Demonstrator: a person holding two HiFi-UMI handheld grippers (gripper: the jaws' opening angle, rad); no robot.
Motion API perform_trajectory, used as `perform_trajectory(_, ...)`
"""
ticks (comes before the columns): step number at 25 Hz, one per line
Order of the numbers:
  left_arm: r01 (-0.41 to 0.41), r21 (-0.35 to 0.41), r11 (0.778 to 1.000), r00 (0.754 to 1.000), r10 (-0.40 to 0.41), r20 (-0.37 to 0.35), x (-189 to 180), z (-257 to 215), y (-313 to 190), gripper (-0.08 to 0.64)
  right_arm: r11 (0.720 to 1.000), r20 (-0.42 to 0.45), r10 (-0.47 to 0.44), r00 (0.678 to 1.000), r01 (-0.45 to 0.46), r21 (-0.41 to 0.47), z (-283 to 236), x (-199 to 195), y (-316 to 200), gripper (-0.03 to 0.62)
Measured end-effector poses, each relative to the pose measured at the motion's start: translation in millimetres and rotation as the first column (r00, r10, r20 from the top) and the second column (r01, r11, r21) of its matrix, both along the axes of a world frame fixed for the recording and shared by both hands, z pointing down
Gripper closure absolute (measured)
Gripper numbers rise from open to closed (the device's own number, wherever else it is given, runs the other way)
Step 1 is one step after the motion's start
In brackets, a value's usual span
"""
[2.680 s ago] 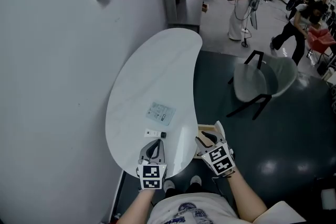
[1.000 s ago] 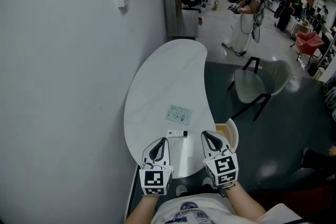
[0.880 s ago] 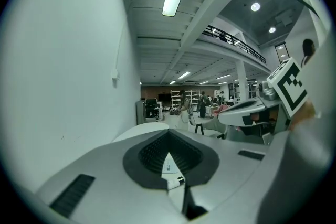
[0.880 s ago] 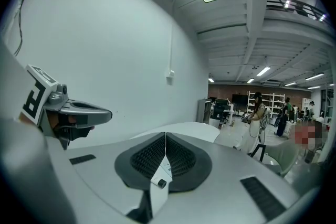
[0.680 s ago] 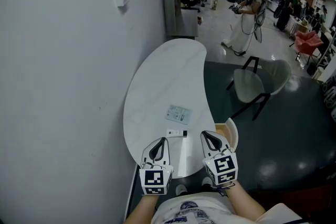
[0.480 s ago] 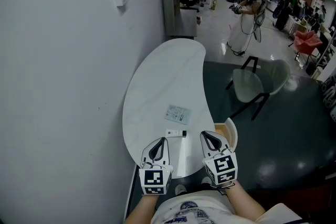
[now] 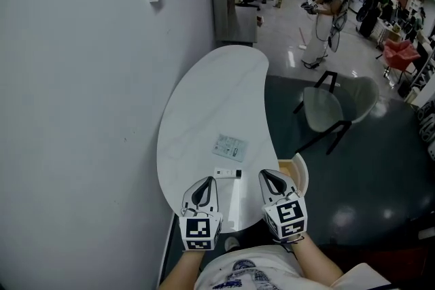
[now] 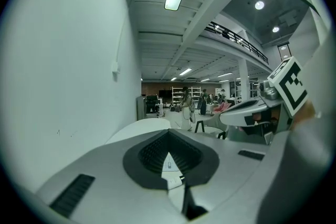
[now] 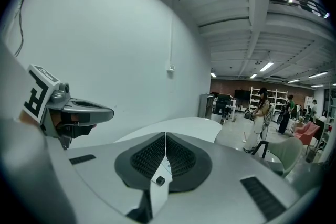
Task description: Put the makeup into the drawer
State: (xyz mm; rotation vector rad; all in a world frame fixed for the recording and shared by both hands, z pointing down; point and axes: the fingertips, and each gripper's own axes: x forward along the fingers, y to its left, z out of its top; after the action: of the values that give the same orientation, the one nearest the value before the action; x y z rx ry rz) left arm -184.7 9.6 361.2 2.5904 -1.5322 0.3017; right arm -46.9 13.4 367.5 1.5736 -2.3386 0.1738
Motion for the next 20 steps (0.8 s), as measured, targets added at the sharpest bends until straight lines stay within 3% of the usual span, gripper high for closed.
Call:
perform_trajectory(12,0.084,-0.035,0.996,0.996,-0.084,0.018,4,15,-70,0.518,0.994,-0.005,-0.100,0.995,0.100,-0.033,15,3,-83,0.571)
perform_trajectory(20,0.156,-0.073,0.985,0.988,-0.154,0.031,11,36,-117,0.518,0.971,-0.012,-0.224,0.974,0.222,-0.085,39,1,-137,0.569)
